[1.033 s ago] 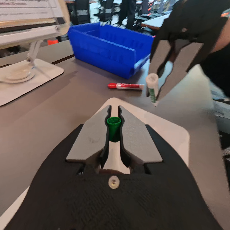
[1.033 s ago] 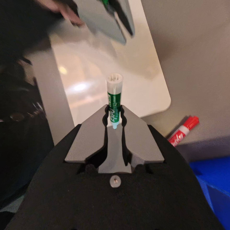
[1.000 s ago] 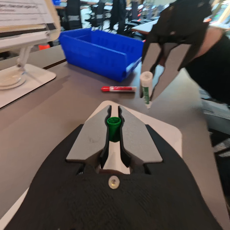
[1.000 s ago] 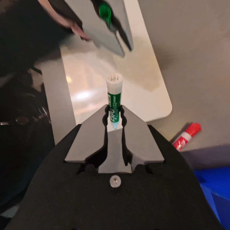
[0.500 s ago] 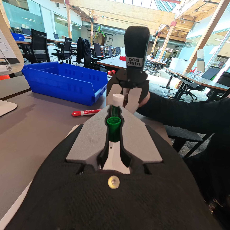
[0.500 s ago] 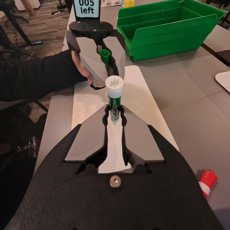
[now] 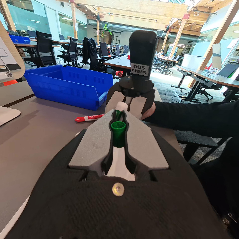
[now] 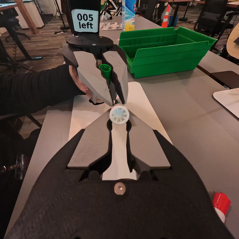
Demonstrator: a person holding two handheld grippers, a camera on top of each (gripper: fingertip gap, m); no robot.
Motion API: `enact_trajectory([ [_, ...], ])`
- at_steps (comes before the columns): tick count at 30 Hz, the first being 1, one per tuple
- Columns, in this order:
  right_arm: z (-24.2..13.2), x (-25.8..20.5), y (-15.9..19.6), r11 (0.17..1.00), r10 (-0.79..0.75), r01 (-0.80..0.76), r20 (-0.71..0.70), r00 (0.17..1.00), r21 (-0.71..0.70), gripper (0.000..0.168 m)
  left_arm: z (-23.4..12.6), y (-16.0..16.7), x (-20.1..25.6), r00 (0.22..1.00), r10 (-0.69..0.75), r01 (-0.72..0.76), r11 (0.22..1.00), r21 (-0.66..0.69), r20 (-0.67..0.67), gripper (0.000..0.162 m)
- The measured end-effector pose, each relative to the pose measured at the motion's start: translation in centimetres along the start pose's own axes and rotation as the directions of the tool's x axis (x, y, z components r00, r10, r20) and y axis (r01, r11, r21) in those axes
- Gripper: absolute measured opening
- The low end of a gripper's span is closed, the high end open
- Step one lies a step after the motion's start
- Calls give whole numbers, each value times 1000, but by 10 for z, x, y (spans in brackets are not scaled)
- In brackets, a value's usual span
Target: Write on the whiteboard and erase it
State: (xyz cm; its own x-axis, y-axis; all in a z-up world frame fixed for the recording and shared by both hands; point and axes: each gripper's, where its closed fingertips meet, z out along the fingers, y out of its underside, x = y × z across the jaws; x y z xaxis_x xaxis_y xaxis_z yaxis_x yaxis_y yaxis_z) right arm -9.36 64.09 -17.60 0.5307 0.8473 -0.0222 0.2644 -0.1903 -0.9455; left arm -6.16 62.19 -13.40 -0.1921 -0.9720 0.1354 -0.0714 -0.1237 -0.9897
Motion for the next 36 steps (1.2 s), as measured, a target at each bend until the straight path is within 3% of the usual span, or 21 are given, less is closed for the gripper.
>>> enact_trajectory([
  [8,-14,8,2,998,48,-48,7,999,50,14,-17,-5,-15,995,52,-51,999,-12,87,8],
  [13,-22,12,8,997,61,-61,12,998,42,14,-35,17,-31,981,134,-109,979,-173,144,8],
  [20,-27,10,9,997,49,-50,31,998,50,14,-32,46,-30,975,198,-158,935,-318,99,9],
  [36,-28,6,8,998,29,-32,47,998,54,14,-28,59,-24,969,239,-200,905,-375,60,9],
])
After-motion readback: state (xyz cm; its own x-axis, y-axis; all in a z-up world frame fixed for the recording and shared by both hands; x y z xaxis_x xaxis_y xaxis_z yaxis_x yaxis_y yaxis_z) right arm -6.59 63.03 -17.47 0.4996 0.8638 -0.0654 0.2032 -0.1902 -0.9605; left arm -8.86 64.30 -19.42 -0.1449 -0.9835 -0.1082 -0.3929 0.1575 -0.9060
